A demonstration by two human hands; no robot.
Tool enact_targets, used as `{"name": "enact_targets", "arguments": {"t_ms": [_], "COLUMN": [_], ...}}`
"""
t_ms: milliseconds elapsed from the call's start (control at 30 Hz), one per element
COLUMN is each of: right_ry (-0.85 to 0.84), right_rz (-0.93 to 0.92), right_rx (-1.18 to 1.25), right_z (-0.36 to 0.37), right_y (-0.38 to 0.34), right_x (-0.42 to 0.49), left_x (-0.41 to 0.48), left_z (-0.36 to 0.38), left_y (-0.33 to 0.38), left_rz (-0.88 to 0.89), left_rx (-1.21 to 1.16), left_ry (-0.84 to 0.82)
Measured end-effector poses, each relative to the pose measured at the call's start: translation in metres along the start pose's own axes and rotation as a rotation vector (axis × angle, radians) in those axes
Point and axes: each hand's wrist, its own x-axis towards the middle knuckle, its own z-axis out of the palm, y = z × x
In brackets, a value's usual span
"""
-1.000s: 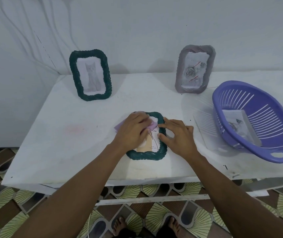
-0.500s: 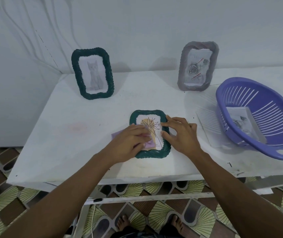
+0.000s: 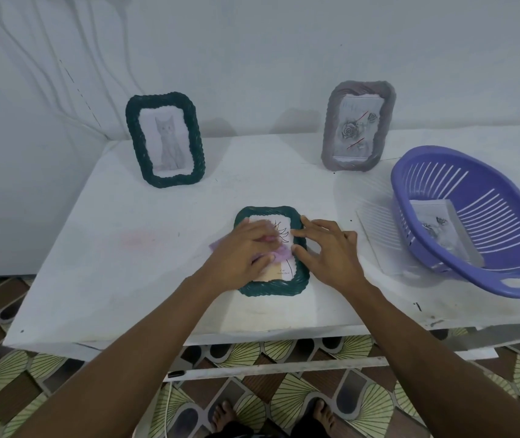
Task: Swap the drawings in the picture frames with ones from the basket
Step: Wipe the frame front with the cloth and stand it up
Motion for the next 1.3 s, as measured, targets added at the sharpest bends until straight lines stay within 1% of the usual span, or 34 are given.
{"name": "enact_targets", "arguments": {"t_ms": [133,267,367,467,567,667,767,867,933,1033,1200,1300], "right_ry": [-0.003,-0.002,-0.001,0.001,0.008,0.005,0.006,0.009,0.007,0.012,0.014,0.015], "right_rz": [-0.004,0.009,0.011,0.011,0.012,0.017,0.018,0.017,0.019,0.013,0.013,0.009], "right_rx": [0.011,0.029,0.033,0.037,0.033,0.029,0.020,0.022,0.016,0.021,0.017,0.016], "right_z": [0.000,-0.002,-0.003,-0.003,-0.003,-0.003,-0.003,-0.003,-0.003,-0.003,-0.002,-0.002], "right_y": [0.000,-0.002,-0.001,0.000,-0.001,-0.001,-0.001,-0.002,-0.002,-0.002,-0.002,-0.002], "right_x": [0.000,0.000,0.000,0.000,-0.001,-0.001,0.000,-0.001,0.000,-0.001,-0.001,-0.001], "left_x": [0.015,0.046,0.047,0.033,0.007,-0.017,-0.023,-0.015,-0.011,-0.021,-0.053,-0.060], "left_z": [0.003,0.005,0.006,0.000,-0.009,-0.014,-0.014,-0.013,-0.013,-0.014,-0.021,-0.024], "left_y": [-0.004,-0.007,-0.003,-0.005,-0.006,-0.007,-0.004,0.000,-0.002,-0.005,0.019,0.021], "left_rz": [0.006,-0.073,-0.100,-0.048,-0.012,-0.050,-0.073,-0.175,-0.216,-0.153,-0.059,-0.042], "left_rx": [0.074,0.223,0.262,0.204,0.104,0.065,0.102,0.151,0.143,0.081,-0.022,0.066], "left_ry": [-0.020,0.013,0.040,0.053,-0.007,-0.034,0.016,0.080,0.070,0.013,-0.061,-0.049]}}
